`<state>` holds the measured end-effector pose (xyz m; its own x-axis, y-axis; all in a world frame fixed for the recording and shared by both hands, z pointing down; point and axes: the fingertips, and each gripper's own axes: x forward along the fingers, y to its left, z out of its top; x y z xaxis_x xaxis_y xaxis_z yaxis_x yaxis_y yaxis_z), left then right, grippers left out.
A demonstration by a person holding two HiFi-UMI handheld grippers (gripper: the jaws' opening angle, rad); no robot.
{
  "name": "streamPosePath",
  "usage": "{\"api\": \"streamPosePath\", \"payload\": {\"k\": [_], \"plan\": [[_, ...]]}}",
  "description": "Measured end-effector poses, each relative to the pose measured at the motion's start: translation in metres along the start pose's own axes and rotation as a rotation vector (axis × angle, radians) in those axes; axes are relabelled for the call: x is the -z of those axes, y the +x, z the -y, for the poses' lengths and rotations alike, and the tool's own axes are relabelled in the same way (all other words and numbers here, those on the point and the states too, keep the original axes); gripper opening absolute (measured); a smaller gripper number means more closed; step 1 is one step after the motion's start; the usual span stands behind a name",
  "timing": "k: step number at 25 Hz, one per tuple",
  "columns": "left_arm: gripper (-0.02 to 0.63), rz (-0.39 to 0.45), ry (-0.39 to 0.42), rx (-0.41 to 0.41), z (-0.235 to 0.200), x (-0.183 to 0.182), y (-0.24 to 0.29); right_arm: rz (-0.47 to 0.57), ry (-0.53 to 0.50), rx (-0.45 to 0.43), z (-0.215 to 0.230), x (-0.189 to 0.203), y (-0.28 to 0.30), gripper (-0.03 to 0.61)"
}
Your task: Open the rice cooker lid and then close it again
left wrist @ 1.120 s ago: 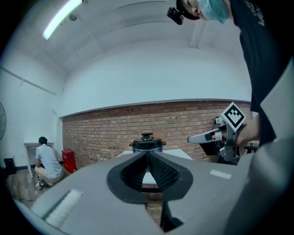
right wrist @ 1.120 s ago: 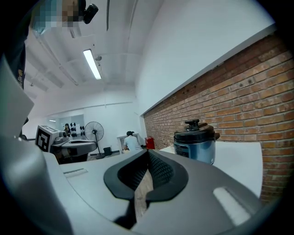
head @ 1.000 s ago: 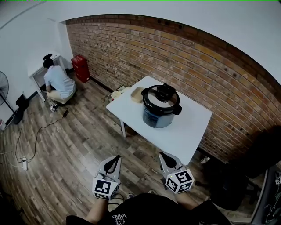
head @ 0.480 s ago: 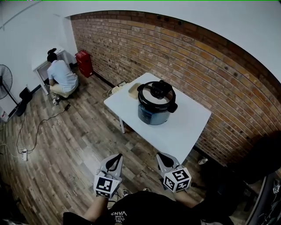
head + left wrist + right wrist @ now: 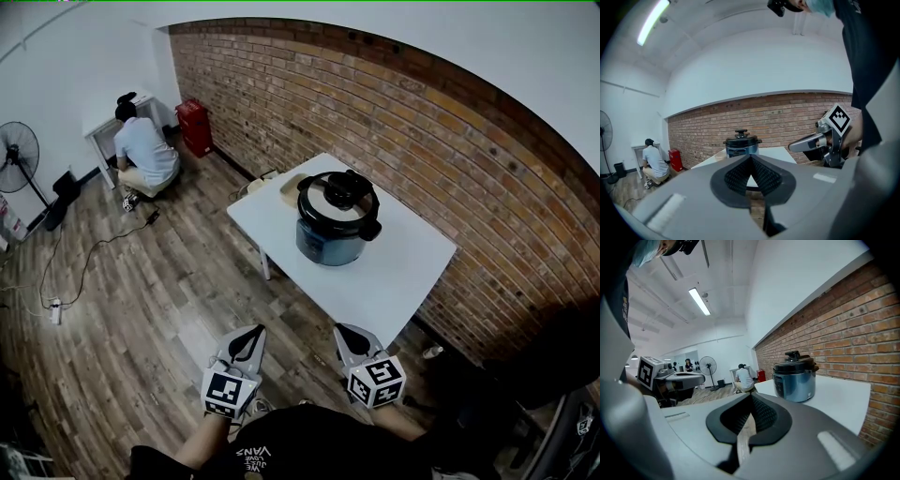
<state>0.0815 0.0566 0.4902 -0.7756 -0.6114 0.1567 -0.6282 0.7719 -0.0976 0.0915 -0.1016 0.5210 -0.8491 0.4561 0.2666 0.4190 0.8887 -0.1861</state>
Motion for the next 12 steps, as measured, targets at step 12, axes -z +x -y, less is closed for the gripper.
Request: {"api": "streamPosePath", "payload": {"k": [12], "plan": [[0.002,0.020,-0.006,-0.037,0.013,0.000,0.000,0.027,0.002,-0.022,0.009,0.001,-0.007,0.005]]}}
